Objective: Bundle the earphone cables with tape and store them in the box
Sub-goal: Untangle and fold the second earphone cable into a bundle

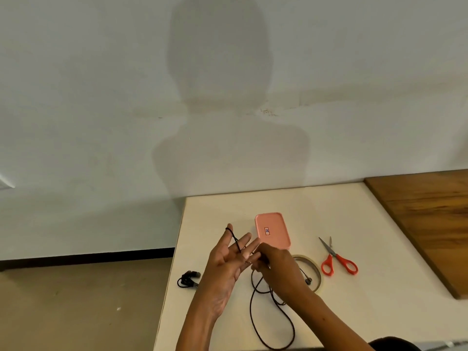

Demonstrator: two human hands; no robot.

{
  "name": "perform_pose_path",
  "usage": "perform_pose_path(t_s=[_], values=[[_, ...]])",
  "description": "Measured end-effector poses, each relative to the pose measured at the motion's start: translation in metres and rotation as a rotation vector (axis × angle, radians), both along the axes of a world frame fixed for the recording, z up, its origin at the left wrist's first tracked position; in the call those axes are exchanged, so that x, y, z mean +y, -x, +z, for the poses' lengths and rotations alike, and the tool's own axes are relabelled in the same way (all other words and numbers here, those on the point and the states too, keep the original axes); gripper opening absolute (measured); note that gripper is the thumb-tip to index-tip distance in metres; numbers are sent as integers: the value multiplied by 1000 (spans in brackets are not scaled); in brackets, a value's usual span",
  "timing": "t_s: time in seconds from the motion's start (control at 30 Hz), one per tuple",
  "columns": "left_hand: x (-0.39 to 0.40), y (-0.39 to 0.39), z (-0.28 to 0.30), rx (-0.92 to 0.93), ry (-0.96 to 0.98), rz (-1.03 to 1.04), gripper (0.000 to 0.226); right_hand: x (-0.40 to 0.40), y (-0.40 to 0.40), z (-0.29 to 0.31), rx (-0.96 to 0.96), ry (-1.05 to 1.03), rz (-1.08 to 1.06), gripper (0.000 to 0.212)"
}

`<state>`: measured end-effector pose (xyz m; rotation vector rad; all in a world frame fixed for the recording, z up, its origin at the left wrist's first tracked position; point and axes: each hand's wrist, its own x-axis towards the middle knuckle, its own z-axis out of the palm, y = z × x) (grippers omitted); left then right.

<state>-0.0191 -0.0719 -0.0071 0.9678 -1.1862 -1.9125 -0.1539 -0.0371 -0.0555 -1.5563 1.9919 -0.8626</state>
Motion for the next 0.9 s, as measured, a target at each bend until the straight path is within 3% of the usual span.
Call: perform_pose_path(t_s=[0.1,0.3,0.53,0.8,0.9], values=[[-5,-3,1,-5,19,44,74,-2,5,5,-33,40,-60,12],[-8,-6,-2,4,-18,123,74,6,-3,16,102,158,294,23],[-3,-7,-9,-454,156,-99,68,4,5,17,335,282,377,12],[-2,-18,-12,-508,89,-328,75,-1,29,22,-32,90,332,20],[2,-17,-7,-467,71,-396,77,-1,36,20,-54,60,298,22]])
